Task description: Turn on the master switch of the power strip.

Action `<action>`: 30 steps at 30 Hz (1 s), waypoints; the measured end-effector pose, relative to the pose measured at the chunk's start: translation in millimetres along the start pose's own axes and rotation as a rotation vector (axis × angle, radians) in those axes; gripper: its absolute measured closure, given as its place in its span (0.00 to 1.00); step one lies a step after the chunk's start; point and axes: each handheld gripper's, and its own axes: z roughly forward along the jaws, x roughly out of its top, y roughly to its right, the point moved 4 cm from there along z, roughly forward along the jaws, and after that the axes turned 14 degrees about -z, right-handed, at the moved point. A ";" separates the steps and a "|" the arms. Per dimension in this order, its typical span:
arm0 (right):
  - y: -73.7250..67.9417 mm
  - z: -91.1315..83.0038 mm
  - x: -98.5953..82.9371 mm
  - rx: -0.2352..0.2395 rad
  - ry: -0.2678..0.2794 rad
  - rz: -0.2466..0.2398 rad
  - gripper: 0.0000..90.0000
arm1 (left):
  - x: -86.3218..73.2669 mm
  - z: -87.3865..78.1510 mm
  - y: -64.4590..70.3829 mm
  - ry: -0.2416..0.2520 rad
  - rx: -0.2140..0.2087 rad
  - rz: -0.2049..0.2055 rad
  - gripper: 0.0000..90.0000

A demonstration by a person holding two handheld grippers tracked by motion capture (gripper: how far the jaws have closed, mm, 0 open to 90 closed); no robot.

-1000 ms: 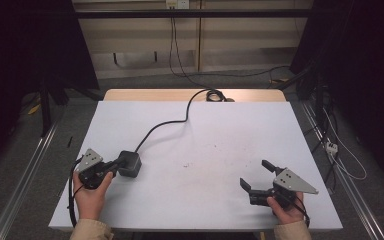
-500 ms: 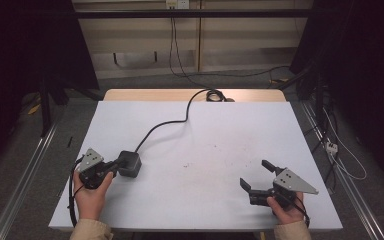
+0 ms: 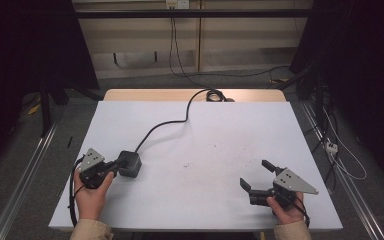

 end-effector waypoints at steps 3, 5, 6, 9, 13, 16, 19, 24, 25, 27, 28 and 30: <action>0.3 0.0 -0.1 0.000 0.001 0.000 0.04 | 0.6 0.3 -0.4 0.002 -0.002 -0.009 1.00; 0.5 0.0 -0.2 0.000 0.000 0.001 0.04 | 1.5 0.2 0.2 -0.006 0.006 -0.003 1.00; 0.7 0.0 -0.3 -0.001 0.000 0.001 0.04 | 1.9 0.4 1.3 -0.010 0.013 0.002 1.00; 0.6 0.3 -0.3 0.001 0.000 0.002 0.04 | 1.7 0.1 0.4 -0.005 0.007 -0.008 1.00; 0.2 0.1 0.3 0.001 0.002 0.000 0.04 | 1.4 0.1 0.0 0.004 0.002 -0.022 1.00; 0.1 0.2 0.4 0.002 0.003 0.001 0.04 | 2.1 -0.3 0.2 0.012 0.001 -0.027 1.00; 0.0 0.3 0.4 0.002 0.002 0.001 0.04 | 2.5 -0.4 0.3 0.008 0.002 -0.028 1.00; 0.1 0.1 0.1 0.001 0.000 0.002 0.04 | 2.5 0.0 1.0 0.013 0.009 -0.021 1.00; 0.1 0.1 0.1 0.002 0.001 0.002 0.04 | 2.6 0.0 1.0 0.015 0.010 -0.024 1.00; 0.1 0.0 0.0 0.001 0.000 0.001 0.04 | 2.6 0.4 0.5 0.018 0.006 -0.026 0.98; 0.0 -0.1 0.1 0.002 0.000 0.002 0.04 | 2.4 0.7 0.3 0.019 0.003 -0.031 0.96; 0.0 0.0 0.0 0.002 0.000 0.000 0.04 | 2.7 1.0 0.1 0.021 0.005 -0.030 0.96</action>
